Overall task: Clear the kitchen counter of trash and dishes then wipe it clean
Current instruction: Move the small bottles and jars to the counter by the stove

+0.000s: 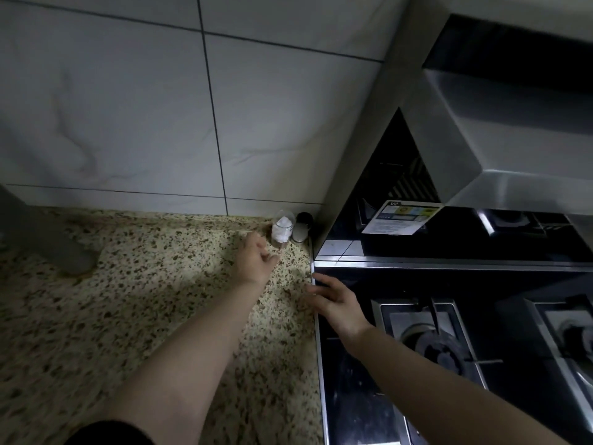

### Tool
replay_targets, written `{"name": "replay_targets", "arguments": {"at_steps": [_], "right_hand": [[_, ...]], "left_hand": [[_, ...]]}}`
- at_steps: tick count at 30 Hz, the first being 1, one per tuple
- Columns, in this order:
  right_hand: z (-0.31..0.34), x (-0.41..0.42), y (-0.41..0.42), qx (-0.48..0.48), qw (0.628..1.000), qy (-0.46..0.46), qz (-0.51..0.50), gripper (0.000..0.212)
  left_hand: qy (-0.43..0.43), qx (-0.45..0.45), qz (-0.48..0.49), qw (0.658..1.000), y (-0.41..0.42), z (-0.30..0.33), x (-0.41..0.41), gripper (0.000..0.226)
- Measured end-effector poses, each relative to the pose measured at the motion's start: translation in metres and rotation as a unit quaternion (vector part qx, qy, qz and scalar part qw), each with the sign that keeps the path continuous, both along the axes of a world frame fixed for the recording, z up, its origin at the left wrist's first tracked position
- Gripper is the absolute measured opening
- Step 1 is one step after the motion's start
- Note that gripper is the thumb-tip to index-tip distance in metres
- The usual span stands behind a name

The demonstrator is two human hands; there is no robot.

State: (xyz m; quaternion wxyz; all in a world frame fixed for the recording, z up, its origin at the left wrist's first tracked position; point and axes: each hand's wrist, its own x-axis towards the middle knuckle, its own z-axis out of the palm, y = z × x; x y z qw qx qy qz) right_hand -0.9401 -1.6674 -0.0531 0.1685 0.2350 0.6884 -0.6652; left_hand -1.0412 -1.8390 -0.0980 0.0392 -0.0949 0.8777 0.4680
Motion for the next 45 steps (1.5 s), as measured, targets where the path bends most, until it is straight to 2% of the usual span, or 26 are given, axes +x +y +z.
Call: {"name": "replay_targets", "arguments": {"at_steps": [3,6,11,19,23,30,35,37,40,42,45], "right_hand": [[0.014,0.002,0.004,0.032,0.999,0.028,-0.015,0.023],[0.025,0.006,0.015,0.069,0.996,0.042,-0.033,0.02],[0.05,0.018,0.04,0.126,0.986,0.083,-0.067,0.016],[0.088,0.052,0.104,0.154,0.972,0.136,-0.112,0.021],[0.097,0.088,0.148,0.168,0.963,0.144,-0.152,0.023],[0.119,0.185,0.252,0.205,0.939,0.154,-0.23,0.022],[0.129,0.27,0.339,0.189,0.918,0.147,-0.315,0.02],[0.128,0.307,0.375,0.152,0.898,0.141,-0.387,0.019],[0.127,0.359,0.427,0.139,0.882,0.144,-0.428,0.017],[0.131,0.399,0.465,0.142,0.876,0.146,-0.436,0.013],[0.14,0.449,0.516,0.129,0.862,0.144,-0.468,0.017]], "left_hand": [[-0.008,0.013,-0.043,0.999,-0.001,0.007,0.015,0.019],[-0.028,0.037,-0.088,0.995,0.009,0.031,0.026,0.008],[-0.013,0.051,-0.174,0.983,0.038,0.065,0.041,0.007],[0.001,0.07,-0.25,0.966,0.107,0.106,0.077,0.007],[0.009,0.062,-0.292,0.954,0.152,0.119,0.096,0.018],[0.018,0.027,-0.381,0.924,0.273,0.149,0.159,0.026],[0.018,0.033,-0.452,0.891,0.386,0.165,0.231,0.018],[-0.01,0.073,-0.45,0.89,0.436,0.169,0.273,0.011],[-0.065,0.164,-0.391,0.903,0.507,0.169,0.332,0.009],[-0.09,0.184,-0.355,0.912,0.551,0.169,0.366,0.012],[-0.103,0.175,-0.361,0.91,0.603,0.17,0.406,0.012]]}}
